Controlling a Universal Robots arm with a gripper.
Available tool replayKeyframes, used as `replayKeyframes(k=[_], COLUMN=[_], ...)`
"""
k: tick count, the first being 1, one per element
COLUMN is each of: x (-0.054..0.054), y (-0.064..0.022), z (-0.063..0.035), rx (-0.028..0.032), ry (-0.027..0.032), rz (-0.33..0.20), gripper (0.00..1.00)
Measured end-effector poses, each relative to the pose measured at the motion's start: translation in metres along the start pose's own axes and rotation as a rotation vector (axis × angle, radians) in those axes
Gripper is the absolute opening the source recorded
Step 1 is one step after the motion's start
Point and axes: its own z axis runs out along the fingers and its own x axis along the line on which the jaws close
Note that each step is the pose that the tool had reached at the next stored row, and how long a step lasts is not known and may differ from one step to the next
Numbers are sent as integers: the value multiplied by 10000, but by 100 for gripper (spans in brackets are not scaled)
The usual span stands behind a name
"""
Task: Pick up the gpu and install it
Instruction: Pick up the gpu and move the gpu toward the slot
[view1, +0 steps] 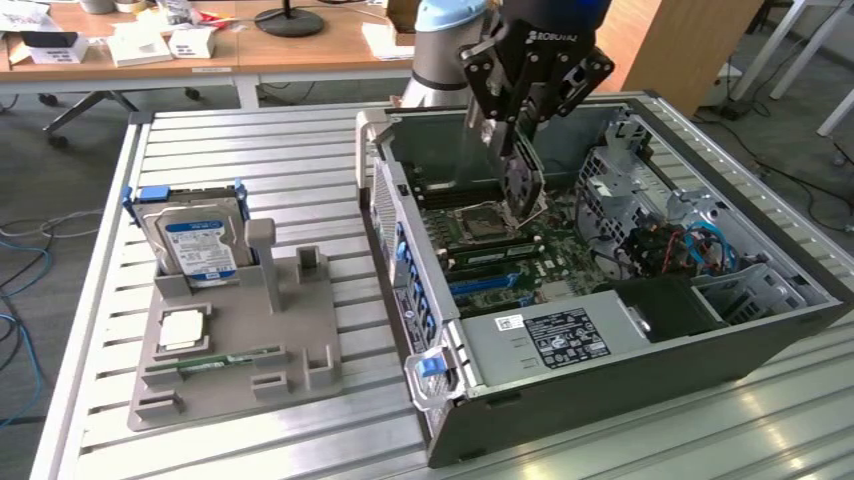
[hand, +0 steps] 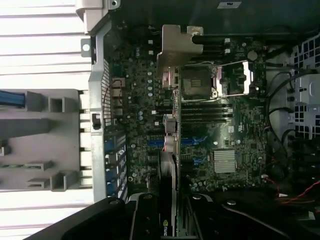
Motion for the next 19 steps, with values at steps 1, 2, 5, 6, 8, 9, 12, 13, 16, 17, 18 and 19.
replayKeyframes(k=[1,2,5,6,8,9,12,13,16,17,18,19], x=[-49,-94,-229,-274,-366,-411,-546,-590,-729,-772,-817,-864], y=[3,6,14,17,23,25,34,36,45,47,50,53], z=[0,1,3,3,4,5,6,6,8,8,9,10], rx=[-4,-8,-21,-25,-36,-42,-57,-62,-76,-80,-85,-91], ry=[0,0,1,2,3,3,4,4,6,6,6,6], rz=[-1,-1,-2,-1,-3,-4,-5,-5,-8,-8,-9,-11], gripper=[26,26,26,26,26,26,26,26,26,26,26,26])
